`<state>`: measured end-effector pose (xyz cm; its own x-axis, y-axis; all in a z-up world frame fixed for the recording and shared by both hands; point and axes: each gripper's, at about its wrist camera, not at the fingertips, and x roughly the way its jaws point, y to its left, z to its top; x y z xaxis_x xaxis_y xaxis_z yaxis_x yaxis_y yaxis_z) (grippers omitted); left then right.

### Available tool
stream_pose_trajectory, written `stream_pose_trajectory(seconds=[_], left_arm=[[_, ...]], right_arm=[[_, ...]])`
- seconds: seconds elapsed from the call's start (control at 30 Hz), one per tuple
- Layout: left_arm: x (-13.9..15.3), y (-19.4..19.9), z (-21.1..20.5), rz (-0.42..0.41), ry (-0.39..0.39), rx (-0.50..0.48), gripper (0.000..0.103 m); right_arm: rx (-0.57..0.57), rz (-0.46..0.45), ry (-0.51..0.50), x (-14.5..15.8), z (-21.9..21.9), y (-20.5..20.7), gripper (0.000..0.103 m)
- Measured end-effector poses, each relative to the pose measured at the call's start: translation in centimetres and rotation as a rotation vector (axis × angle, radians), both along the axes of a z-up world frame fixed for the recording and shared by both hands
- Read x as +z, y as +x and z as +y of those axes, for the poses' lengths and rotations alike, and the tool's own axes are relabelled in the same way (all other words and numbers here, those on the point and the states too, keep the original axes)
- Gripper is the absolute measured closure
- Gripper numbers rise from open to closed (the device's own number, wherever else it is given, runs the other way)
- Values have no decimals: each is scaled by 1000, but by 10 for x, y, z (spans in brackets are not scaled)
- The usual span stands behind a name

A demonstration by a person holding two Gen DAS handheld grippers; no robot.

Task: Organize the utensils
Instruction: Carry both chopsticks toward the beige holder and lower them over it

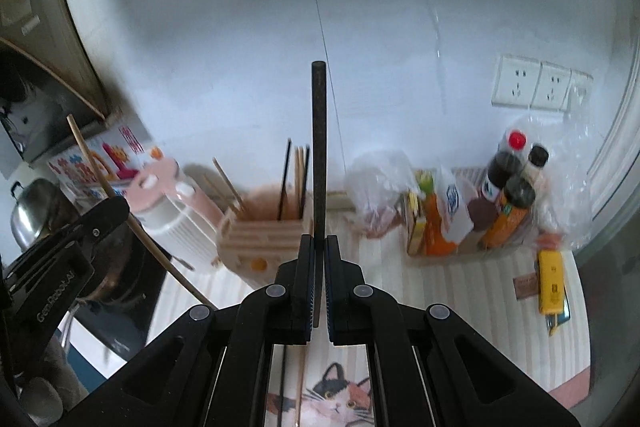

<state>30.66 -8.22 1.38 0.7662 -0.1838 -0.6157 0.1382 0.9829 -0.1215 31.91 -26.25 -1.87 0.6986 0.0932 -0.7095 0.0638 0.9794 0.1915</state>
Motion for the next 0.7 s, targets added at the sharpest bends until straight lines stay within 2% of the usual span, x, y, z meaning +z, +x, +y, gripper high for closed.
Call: stream_pose_trajectory(seconds=[0.17,0.33,0.53,0.7], left_arm=[[22,22,7,-16,-55,17,99],[27,52,10,-12,-77,30,99],[12,89,10,22,-80,53,99],[-9,115,8,62,-90,63,99]], right_arm=[[4,-46,23,30,-5,13,98],[-1,-78,28,47,-5,39,98],[-6,-76,28,44,3,76,98],[-3,-52,33,28,10,106,98]])
